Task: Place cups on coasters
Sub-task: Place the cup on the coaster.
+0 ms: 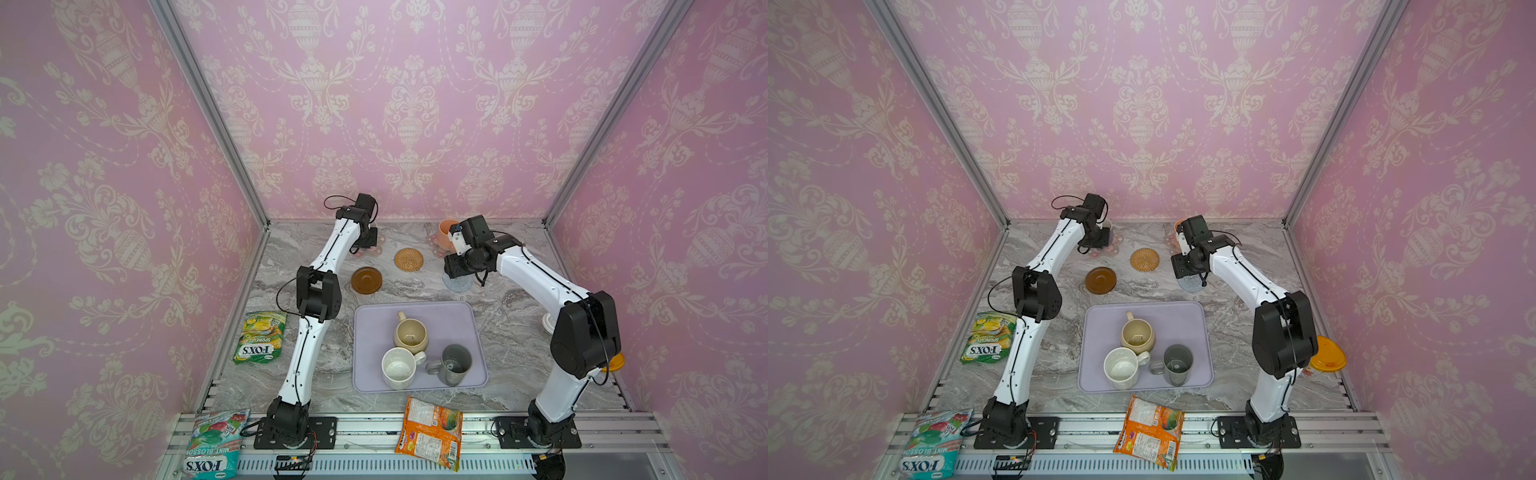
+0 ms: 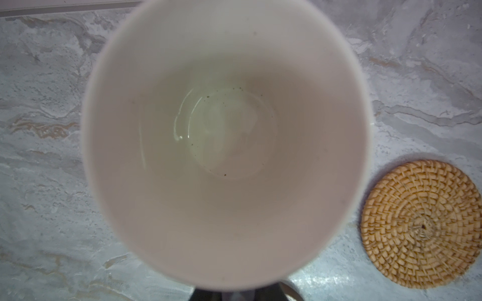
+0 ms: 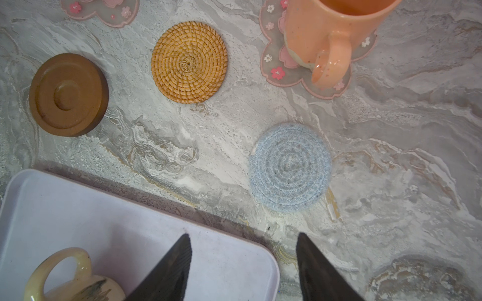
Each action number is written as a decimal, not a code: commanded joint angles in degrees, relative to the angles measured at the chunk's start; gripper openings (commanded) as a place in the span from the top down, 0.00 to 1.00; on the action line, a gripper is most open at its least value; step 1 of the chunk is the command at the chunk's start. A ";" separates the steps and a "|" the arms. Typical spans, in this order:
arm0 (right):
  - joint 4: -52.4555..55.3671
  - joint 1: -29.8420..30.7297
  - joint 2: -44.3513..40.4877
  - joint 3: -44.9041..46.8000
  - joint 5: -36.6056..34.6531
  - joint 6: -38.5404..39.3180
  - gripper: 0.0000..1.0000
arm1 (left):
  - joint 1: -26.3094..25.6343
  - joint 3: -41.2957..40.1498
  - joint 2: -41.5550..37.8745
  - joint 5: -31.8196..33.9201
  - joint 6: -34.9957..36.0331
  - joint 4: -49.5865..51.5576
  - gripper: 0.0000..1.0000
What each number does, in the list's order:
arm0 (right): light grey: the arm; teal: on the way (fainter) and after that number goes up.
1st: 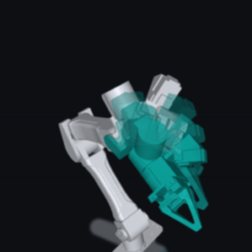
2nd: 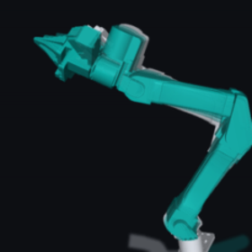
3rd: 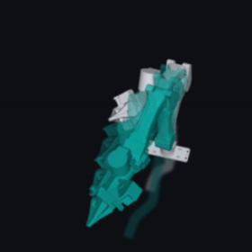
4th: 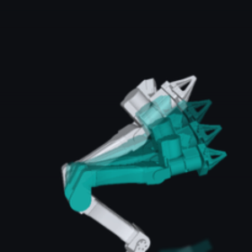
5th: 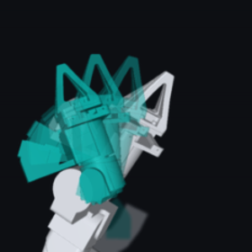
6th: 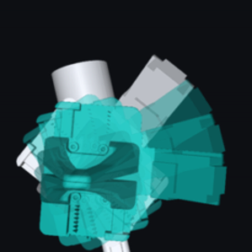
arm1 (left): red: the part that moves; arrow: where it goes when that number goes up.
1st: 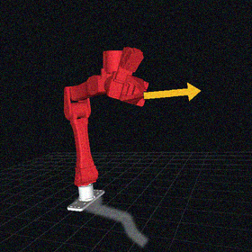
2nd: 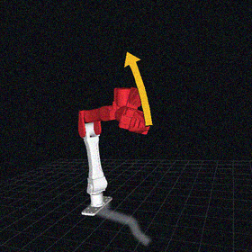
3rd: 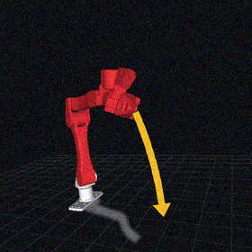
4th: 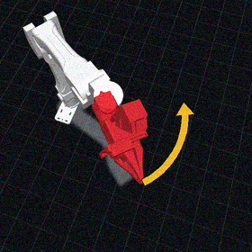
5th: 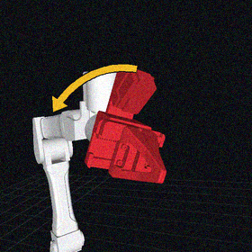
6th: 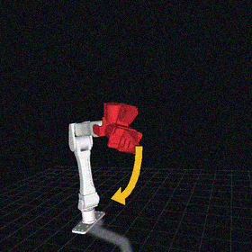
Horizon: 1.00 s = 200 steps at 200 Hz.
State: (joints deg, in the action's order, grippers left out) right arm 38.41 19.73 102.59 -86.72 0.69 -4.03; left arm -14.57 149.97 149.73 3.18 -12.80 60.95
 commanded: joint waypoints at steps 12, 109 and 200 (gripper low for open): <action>0.87 -0.25 0.37 -1.11 1.07 0.52 0.34 | 0.05 2.08 0.38 0.42 -1.43 -1.16 1.00; -0.72 -0.21 -1.36 0.31 -0.50 -0.32 0.35 | -0.46 -1.64 -1.23 0.15 -2.18 -0.77 1.00; -1.06 -0.28 -1.88 0.89 -0.06 -0.97 0.35 | -1.28 -5.47 -3.42 0.21 -2.67 -1.07 1.00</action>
State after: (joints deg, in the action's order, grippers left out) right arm 37.71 19.73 102.50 -86.63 0.64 -4.32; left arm -15.05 146.78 148.92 3.36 -14.35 60.27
